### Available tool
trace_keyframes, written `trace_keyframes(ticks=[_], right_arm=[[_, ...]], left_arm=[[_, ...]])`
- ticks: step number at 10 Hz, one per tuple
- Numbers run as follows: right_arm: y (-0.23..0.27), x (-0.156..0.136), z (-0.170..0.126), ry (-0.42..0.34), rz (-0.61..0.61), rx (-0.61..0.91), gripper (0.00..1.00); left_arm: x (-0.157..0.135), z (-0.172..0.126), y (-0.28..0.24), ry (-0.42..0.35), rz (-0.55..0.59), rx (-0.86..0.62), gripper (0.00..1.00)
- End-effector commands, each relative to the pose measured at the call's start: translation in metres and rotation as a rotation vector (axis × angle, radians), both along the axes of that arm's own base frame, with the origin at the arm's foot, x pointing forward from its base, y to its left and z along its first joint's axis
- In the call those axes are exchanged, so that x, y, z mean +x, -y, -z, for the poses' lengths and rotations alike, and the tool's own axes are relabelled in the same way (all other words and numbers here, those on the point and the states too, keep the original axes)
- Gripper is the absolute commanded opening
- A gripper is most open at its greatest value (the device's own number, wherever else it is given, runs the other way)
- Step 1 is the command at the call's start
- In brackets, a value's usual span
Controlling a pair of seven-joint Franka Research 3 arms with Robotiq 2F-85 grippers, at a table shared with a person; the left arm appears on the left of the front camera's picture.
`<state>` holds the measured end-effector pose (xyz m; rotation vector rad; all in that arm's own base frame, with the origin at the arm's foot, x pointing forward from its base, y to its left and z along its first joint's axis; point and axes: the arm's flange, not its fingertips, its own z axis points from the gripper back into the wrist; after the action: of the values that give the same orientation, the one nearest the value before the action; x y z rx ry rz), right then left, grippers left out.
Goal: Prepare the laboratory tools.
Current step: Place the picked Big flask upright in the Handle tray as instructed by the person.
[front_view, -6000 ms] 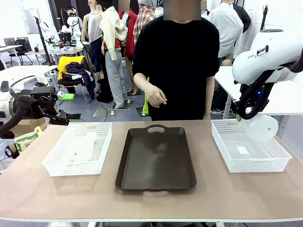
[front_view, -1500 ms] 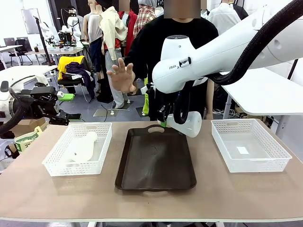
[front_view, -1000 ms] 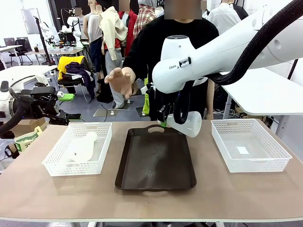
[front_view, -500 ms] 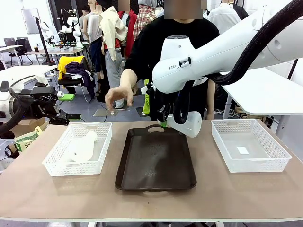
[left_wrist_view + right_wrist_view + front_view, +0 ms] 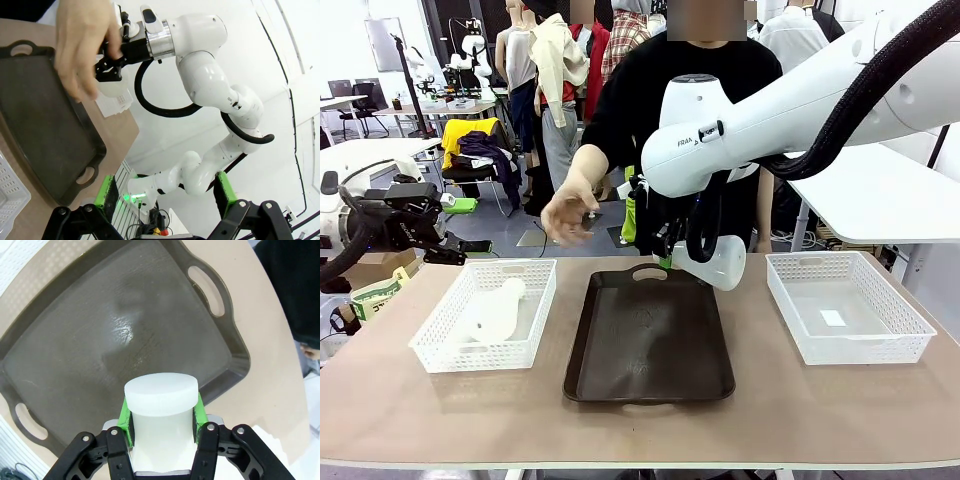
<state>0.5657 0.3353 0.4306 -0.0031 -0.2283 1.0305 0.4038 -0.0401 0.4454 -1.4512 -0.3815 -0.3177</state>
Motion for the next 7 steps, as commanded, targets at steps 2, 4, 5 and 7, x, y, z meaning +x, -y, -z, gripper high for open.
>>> trace_keyframes(ticks=[2,4,5,7], right_arm=[[0.0017,-0.0020,-0.0007,0.007,0.004,0.008,0.00],[0.0017,-0.0020,-0.0007,0.007,0.004,0.008,0.00],[0.0017,-0.0020,-0.0007,0.007,0.004,0.008,0.00],[0.0017,-0.0020,-0.0007,0.007,0.004,0.008,0.00]], left_arm=[[-0.0007,-0.0021,-0.0010,0.004,-0.001,-0.009,1.00],[-0.0007,-0.0021,-0.0010,0.004,-0.001,-0.009,1.00],[-0.0007,-0.0021,-0.0010,0.004,-0.001,-0.009,1.00],[-0.0007,-0.0021,-0.0010,0.004,-0.001,-0.009,1.00]])
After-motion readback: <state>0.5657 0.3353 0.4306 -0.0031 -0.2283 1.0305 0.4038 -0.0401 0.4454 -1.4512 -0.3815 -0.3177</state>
